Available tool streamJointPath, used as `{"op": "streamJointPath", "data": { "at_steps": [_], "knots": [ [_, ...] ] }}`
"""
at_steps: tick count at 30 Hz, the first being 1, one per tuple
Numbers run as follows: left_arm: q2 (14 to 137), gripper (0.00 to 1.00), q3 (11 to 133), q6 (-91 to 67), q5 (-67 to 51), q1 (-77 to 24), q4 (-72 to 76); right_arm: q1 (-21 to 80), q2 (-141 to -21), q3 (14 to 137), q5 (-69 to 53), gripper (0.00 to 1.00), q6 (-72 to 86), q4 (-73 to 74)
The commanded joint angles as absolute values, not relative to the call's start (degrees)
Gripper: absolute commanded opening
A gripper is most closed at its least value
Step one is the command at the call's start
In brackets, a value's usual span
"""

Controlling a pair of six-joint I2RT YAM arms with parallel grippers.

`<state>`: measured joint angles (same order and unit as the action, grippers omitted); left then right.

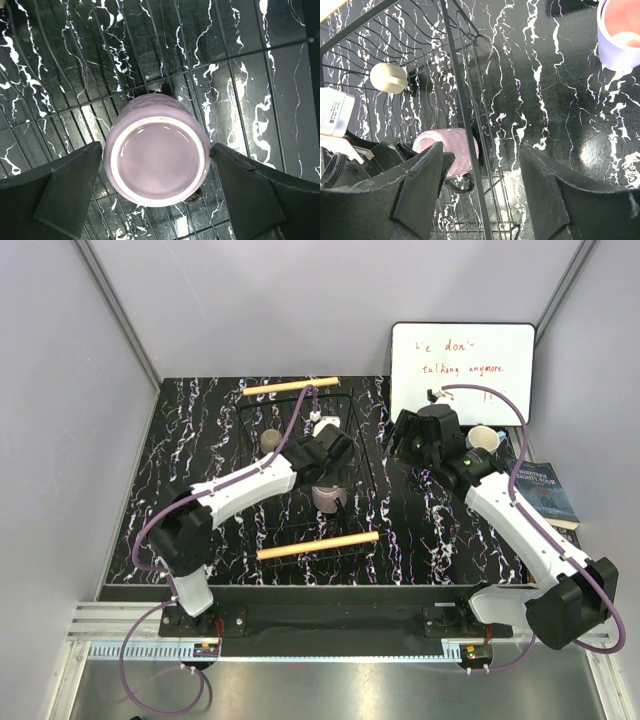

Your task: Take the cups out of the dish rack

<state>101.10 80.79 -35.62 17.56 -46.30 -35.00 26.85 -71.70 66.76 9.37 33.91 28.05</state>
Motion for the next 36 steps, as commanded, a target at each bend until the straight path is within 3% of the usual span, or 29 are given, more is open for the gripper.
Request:
{"op": "streamJointPath", "data": {
  "at_steps": [1, 12, 13, 16, 17, 28, 31, 36],
  "knots": [
    [102.1, 0.99, 79.9, -35.6, 16.4, -46.9, -36.6, 27.4, -69.9, 66.1, 10.2, 0.7, 34.3, 25.9],
    [105.5, 0.99, 77.5, -36.8, 14.2, -47.0, -36.3, 27.4, -70.0, 65.2, 10.5, 0.7, 34.3, 25.8],
    [105.6, 0.93, 77.5, -36.7, 14.2, -46.9, -36.1, 27.4, -70.0, 65.2, 10.4, 0.7, 34.2, 25.9],
    [104.6, 0.44, 77.2, -36.1, 15.5, -46.9, -35.4, 27.4, -70.0, 65.0, 10.5, 0.7, 34.1, 25.8],
    [104.2, 0.0, 77.3, -36.0, 16.0, -46.9, -35.5, 27.4, -69.7, 64.9, 10.6, 0.7, 34.0, 25.8],
    [88.1, 0.0, 81.7, -29.4, 16.4, -46.1, -34.5, 27.4, -66.7, 64.3, 10.0, 0.69, 34.1, 25.3],
    [83.8, 0.0, 84.0, -28.7, 10.0, -43.2, -31.7, 27.4, -65.6, 64.0, 9.0, 0.69, 34.4, 24.5],
    [76.9, 0.0, 75.2, -32.9, -7.9, -34.4, -19.1, 27.3, -62.8, 61.5, 2.5, 0.67, 34.5, 19.7]
  ]
}}
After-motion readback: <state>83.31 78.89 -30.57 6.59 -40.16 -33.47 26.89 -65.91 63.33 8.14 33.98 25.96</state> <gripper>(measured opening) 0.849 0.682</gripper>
